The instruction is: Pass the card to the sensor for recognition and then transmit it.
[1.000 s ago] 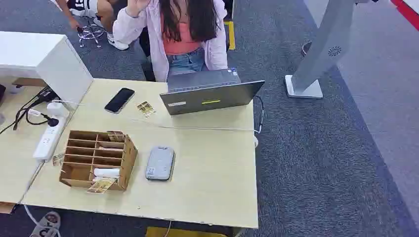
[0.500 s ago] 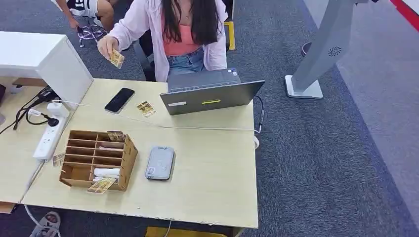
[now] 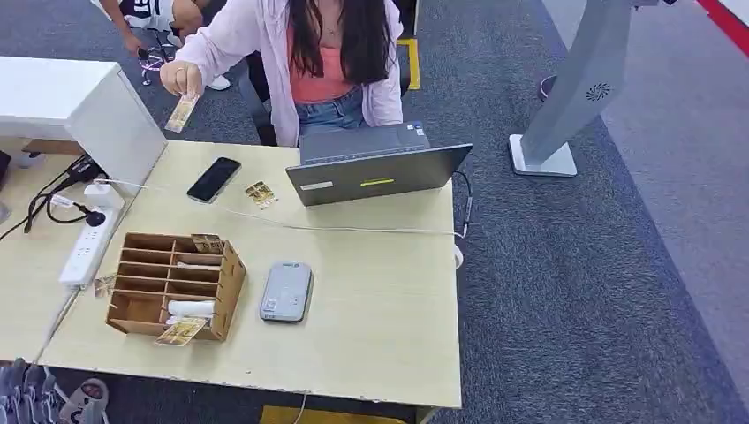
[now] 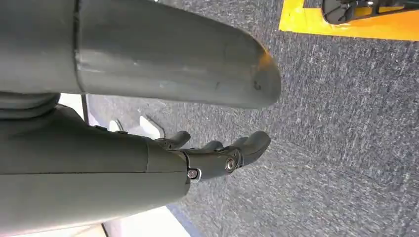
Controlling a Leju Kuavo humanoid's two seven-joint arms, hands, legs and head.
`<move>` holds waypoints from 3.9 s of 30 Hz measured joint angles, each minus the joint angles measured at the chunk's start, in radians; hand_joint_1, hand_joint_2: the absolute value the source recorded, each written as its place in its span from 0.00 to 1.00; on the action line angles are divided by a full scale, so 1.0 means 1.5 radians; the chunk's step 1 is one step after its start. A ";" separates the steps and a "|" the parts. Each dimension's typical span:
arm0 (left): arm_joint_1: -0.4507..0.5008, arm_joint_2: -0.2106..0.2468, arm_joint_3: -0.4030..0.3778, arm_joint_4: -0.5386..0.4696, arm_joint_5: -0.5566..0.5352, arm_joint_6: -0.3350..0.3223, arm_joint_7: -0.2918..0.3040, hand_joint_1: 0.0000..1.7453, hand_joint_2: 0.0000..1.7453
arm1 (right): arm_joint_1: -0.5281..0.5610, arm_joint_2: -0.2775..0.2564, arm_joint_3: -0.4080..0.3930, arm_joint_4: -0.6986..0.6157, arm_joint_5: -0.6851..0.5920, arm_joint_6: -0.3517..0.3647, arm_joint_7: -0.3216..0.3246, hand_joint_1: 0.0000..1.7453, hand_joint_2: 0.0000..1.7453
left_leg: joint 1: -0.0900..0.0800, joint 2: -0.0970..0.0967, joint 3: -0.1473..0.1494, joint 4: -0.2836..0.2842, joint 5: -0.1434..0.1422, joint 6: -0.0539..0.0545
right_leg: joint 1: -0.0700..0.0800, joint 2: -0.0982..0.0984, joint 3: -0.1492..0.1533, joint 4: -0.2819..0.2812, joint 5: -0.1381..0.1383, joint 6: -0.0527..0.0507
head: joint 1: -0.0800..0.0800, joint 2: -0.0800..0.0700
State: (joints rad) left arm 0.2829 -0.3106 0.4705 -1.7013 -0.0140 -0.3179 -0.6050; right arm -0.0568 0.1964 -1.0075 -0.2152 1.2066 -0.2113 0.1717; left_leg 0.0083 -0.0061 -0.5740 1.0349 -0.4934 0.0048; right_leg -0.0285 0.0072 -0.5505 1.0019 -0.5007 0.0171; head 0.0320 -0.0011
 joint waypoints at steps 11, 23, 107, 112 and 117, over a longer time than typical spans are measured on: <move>-0.107 0.039 -0.102 0.001 -0.167 0.128 0.040 0.00 1.00 | -0.006 0.000 0.001 0.003 0.035 0.016 -0.003 0.00 0.00 | 0.000 0.000 0.000 0.000 0.000 0.000 | 0.000 0.000 0.000 0.000 0.000 0.000 | 0.000 0.000; -0.263 0.074 -0.188 0.129 -0.330 0.220 0.105 0.00 1.00 | -0.009 0.000 0.017 0.005 0.064 0.025 -0.007 0.00 0.00 | 0.000 0.000 0.000 0.001 0.001 0.000 | 0.000 0.001 0.000 0.000 0.000 0.000 | 0.000 0.000; -0.765 0.217 -0.465 0.674 -0.867 0.551 0.277 1.00 1.00 | -0.018 0.000 0.099 0.010 0.181 0.064 -0.031 0.00 0.00 | 0.000 0.000 0.000 0.001 0.002 0.000 | 0.000 0.001 0.000 0.001 0.002 -0.001 | 0.000 0.000; -0.673 0.198 -0.535 0.550 -0.861 0.503 0.292 1.00 1.00 | -0.018 0.000 0.094 0.010 0.173 0.057 -0.027 0.00 0.00 | 0.000 0.000 -0.001 0.001 0.002 0.000 | 0.000 0.001 0.000 0.001 0.002 -0.001 | 0.000 0.000; -0.628 0.194 -0.604 0.474 -0.842 0.442 0.308 1.00 1.00 | -0.019 0.000 0.083 0.010 0.166 0.054 -0.033 0.00 0.00 | 0.000 0.000 -0.001 0.001 0.002 0.000 | 0.000 0.001 0.000 0.000 0.002 -0.001 | 0.000 0.000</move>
State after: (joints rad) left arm -0.6597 -0.0199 -0.4359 -0.9910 -1.2776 0.3454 -0.1423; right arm -0.0847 0.1961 -0.8823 -0.2003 1.4554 -0.1301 0.1221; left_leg 0.0079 -0.0061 -0.5750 1.0367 -0.4907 0.0044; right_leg -0.0287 0.0085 -0.5510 1.0026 -0.4980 0.0158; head 0.0320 -0.0011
